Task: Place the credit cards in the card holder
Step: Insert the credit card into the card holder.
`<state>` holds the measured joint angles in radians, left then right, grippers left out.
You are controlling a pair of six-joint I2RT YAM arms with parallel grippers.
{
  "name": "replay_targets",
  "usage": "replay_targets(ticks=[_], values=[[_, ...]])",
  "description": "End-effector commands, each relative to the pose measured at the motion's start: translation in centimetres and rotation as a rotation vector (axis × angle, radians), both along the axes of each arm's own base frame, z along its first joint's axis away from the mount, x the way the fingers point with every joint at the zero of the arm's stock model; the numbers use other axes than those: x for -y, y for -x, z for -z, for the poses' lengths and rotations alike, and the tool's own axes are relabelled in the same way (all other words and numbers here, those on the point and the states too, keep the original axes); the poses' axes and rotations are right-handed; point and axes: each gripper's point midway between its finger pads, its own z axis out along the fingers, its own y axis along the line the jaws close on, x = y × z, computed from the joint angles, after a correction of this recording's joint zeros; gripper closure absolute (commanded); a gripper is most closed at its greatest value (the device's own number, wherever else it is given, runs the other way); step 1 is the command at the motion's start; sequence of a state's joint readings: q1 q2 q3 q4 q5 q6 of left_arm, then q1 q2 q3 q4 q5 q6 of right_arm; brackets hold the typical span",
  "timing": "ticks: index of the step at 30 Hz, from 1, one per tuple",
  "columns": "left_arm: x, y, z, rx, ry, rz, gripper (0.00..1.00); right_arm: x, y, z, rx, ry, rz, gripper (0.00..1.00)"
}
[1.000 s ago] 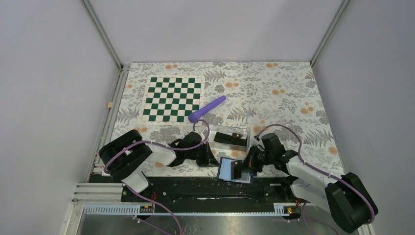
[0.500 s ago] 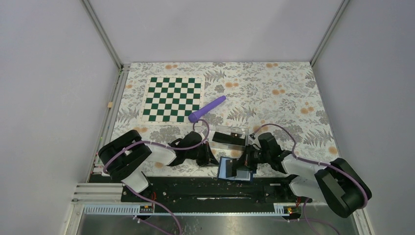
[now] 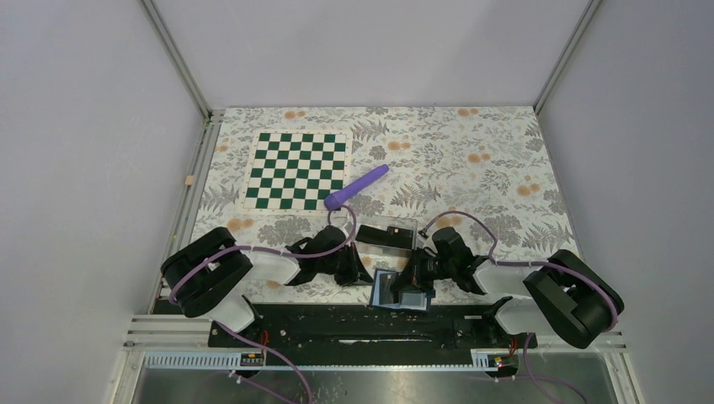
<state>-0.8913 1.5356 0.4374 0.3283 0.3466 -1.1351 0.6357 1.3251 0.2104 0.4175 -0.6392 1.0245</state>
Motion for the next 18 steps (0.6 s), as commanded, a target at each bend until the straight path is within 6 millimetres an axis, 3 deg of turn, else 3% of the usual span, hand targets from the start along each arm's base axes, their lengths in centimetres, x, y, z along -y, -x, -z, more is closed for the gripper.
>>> replay_targets(ticks=[1, 10, 18], values=[[0.7, -1.0, -1.5, 0.042, 0.028, -0.029, 1.00, -0.7, -1.5, -0.9, 0.095, 0.016, 0.009, 0.83], [0.3, -1.0, -2.0, 0.050, 0.032, -0.055, 1.00, -1.1, -2.9, -1.2, 0.148, 0.024, 0.024, 0.83], [0.3, -1.1, -2.8, 0.074, 0.040, -0.058, 1.00, -1.4, -2.8, -1.4, 0.130, 0.010, 0.016, 0.58]])
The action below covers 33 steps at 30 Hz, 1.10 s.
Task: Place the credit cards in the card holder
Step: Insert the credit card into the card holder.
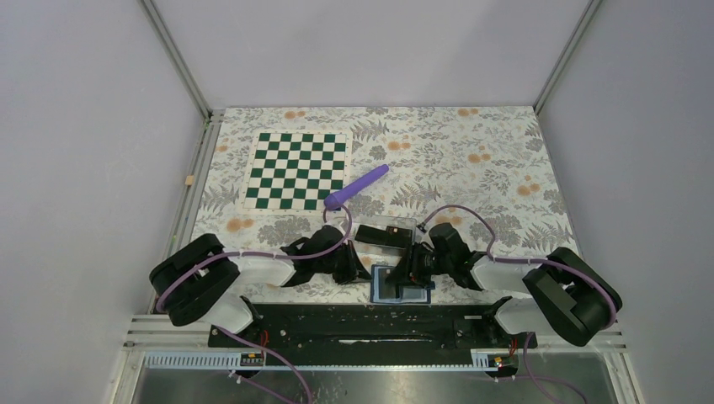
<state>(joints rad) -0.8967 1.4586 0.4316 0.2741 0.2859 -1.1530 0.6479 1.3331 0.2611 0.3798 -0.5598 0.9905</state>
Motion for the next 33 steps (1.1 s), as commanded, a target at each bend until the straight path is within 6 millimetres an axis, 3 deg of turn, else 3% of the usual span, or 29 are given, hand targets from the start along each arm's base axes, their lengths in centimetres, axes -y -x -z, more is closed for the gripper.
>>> replay_targets(ticks=[1, 5, 10, 15, 19, 28, 33], values=[[0.8, -0.6, -1.9, 0.049, 0.045, -0.005, 1.00, -1.0, -1.0, -1.4, 0.069, -0.032, -0.014, 0.54], [0.7, -0.7, -2.1, 0.063, 0.023, 0.005, 1.00, 0.4, -0.5, -1.2, 0.062, 0.052, -0.014, 0.38], [0.4, -1.1, -2.6, 0.089, -0.013, 0.018, 0.81, 1.7, -0.7, -1.8, 0.105, 0.146, -0.015, 0.24], [1.8, -1.2, -4.5, 0.129, 0.041, 0.066, 0.69, 2.4, -0.3, -1.7, 0.082, 0.199, -0.030, 0.21], [3.4, -0.8, -5.2, 0.114, 0.091, 0.117, 0.67, 2.4, -0.2, -1.5, 0.077, 0.199, -0.035, 0.27], [4.9, -0.1, -3.0, 0.047, 0.099, 0.156, 0.66, 1.8, 0.1, 0.0, 0.013, 0.197, -0.064, 0.41], [5.2, 0.2, -2.1, 0.033, 0.072, 0.167, 0.66, 1.3, 0.0, 0.0, 0.007, 0.170, -0.067, 0.65]])
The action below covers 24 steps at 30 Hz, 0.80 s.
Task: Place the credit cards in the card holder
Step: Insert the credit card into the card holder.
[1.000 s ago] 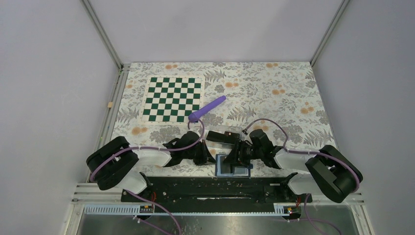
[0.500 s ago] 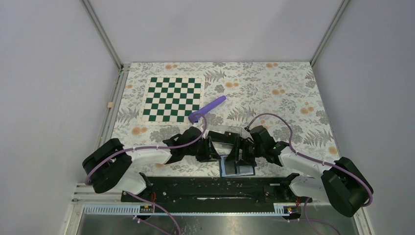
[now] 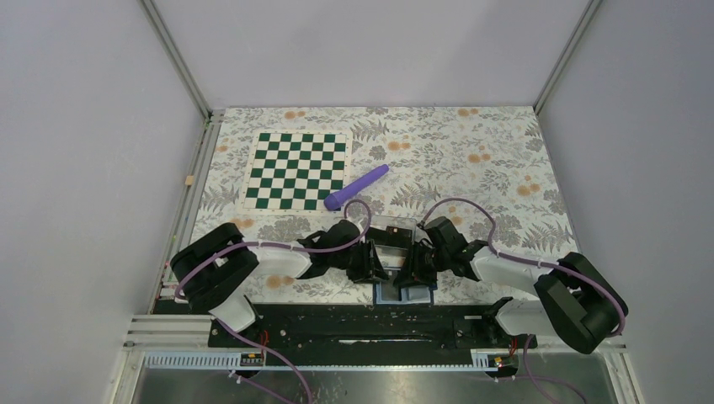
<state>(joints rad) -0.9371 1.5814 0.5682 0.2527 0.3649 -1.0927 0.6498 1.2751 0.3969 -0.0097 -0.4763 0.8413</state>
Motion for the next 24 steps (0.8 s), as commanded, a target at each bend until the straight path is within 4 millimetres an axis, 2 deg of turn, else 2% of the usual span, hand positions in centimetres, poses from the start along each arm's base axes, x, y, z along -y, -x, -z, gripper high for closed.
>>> replay_targets(ticks=[1, 6, 10, 12, 15, 17, 20, 24], values=[[1.8, -0.4, -1.4, 0.033, 0.052, 0.029, 0.66, -0.7, -0.3, -0.2, 0.011, -0.019, -0.016, 0.69], [2.0, -0.5, -2.0, 0.048, 0.061, 0.039, 0.69, -0.6, -0.1, 0.3, -0.003, -0.012, -0.019, 0.80], [2.6, -0.6, -3.4, 0.077, 0.089, 0.055, 0.76, -0.8, -0.1, 0.1, -0.005, -0.019, -0.022, 0.79], [2.8, -0.6, -3.8, 0.082, 0.084, 0.064, 0.82, -0.9, -0.3, -0.4, 0.007, -0.029, -0.022, 0.74], [2.9, -0.7, -4.0, 0.087, 0.061, 0.072, 0.84, -0.7, -0.4, -1.4, 0.034, -0.024, -0.020, 0.58], [3.1, -0.7, -4.4, 0.090, 0.062, 0.080, 0.80, -0.3, -0.5, -2.7, 0.066, -0.021, -0.016, 0.47], [3.6, -0.5, -5.2, 0.078, 0.088, 0.090, 0.73, 0.8, -0.9, -3.9, 0.114, 0.021, 0.018, 0.35], [5.0, -0.1, -5.7, 0.061, 0.119, 0.133, 0.69, 2.5, -1.4, -5.4, 0.182, 0.053, 0.080, 0.28]])
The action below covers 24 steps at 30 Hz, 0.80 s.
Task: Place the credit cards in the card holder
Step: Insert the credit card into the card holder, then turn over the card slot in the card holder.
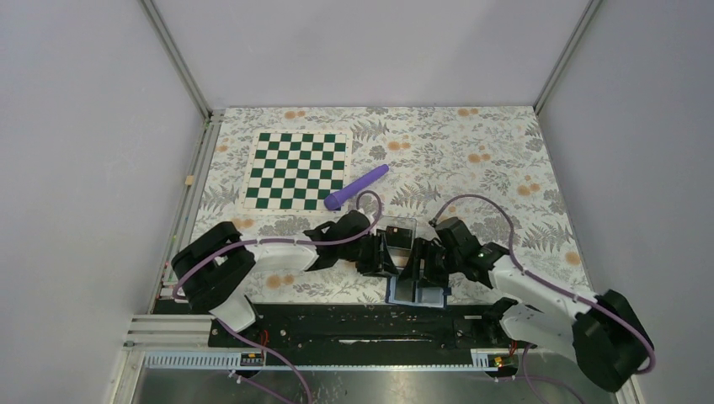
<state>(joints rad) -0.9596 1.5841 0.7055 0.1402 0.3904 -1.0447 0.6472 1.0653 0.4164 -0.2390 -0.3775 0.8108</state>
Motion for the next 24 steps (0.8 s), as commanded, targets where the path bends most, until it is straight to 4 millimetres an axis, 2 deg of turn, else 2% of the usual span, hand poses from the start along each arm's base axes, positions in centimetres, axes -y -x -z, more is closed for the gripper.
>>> replay_targets(ticks=[1, 5, 10, 15, 21, 24], values=[[3.0, 0.3, -2.6, 0.014, 0.098, 0.073, 0.68, 0.5, -1.9, -3.8, 0.125, -0.015, 0.052, 0.27], [4.1, 0.8, -2.1, -0.004, 0.094, 0.106, 0.67, 1.9, -2.2, -4.6, 0.138, 0.000, 0.075, 0.26], [3.2, 0.3, -0.6, 0.016, 0.011, 0.078, 0.63, 3.3, -2.1, -4.5, 0.131, 0.049, 0.062, 0.29], [1.3, -0.3, 1.2, 0.057, -0.105, 0.045, 0.59, 4.0, -1.3, -2.3, 0.064, 0.099, 0.049, 0.42], [2.2, 0.3, 1.7, 0.039, -0.057, 0.074, 0.59, 2.9, -0.8, -0.3, -0.010, 0.059, 0.024, 0.61], [2.0, 0.2, 2.1, 0.032, -0.087, 0.075, 0.59, 2.6, -0.8, 0.6, -0.039, 0.053, 0.018, 0.71]])
